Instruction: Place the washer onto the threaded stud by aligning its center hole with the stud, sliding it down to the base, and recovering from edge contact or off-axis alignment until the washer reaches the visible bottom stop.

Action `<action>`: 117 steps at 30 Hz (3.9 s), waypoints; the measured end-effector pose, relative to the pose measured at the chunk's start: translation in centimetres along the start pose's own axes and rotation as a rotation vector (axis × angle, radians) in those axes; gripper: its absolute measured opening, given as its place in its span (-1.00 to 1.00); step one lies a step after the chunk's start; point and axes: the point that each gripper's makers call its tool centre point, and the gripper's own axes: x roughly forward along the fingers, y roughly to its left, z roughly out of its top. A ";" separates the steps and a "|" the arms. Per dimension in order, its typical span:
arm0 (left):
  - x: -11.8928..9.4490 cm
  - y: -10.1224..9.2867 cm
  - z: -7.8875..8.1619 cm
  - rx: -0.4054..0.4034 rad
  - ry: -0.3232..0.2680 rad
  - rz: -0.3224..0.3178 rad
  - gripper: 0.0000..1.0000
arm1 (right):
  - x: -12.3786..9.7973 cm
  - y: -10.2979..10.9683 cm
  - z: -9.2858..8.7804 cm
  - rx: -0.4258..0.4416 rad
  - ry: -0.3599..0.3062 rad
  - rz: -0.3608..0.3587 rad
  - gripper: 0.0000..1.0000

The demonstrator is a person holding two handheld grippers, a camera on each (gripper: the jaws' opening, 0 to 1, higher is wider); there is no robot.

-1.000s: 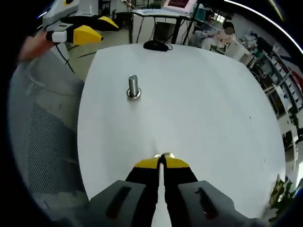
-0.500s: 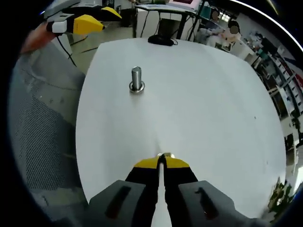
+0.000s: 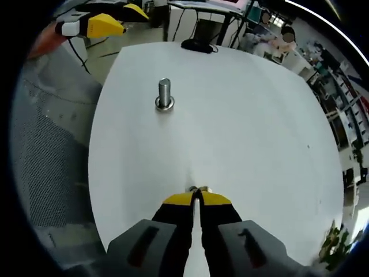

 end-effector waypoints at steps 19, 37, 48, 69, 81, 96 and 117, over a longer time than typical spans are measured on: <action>0.0 0.3 -0.3 -0.002 0.012 0.011 -0.48 | -0.7 -0.1 0.0 0.107 -0.068 -0.007 -0.82; 0.0 0.6 -0.5 0.002 0.024 0.021 -0.49 | -0.7 -0.1 0.3 -0.029 -0.098 -0.119 -0.88; 0.0 0.7 -0.7 0.003 0.029 0.025 -0.49 | -0.7 0.9 0.4 -0.061 -0.126 -0.151 -0.94; 0.0 0.7 -0.8 0.003 0.036 0.022 -0.50 | -0.6 0.6 -0.3 -0.005 -0.145 -0.164 -0.90; 0.1 0.7 -0.9 -0.003 0.039 0.021 -0.50 | -0.4 0.7 -0.5 -0.102 -0.119 -0.204 -0.90; 0.1 0.8 -0.9 -0.015 0.037 0.021 -0.50 | -0.7 0.3 -0.6 -0.084 -0.153 -0.259 -0.83; 0.3 -0.5 0.4 -0.013 -0.020 -0.023 -0.46 | -12.8 -3.3 -0.2 0.674 -0.596 -0.474 -0.61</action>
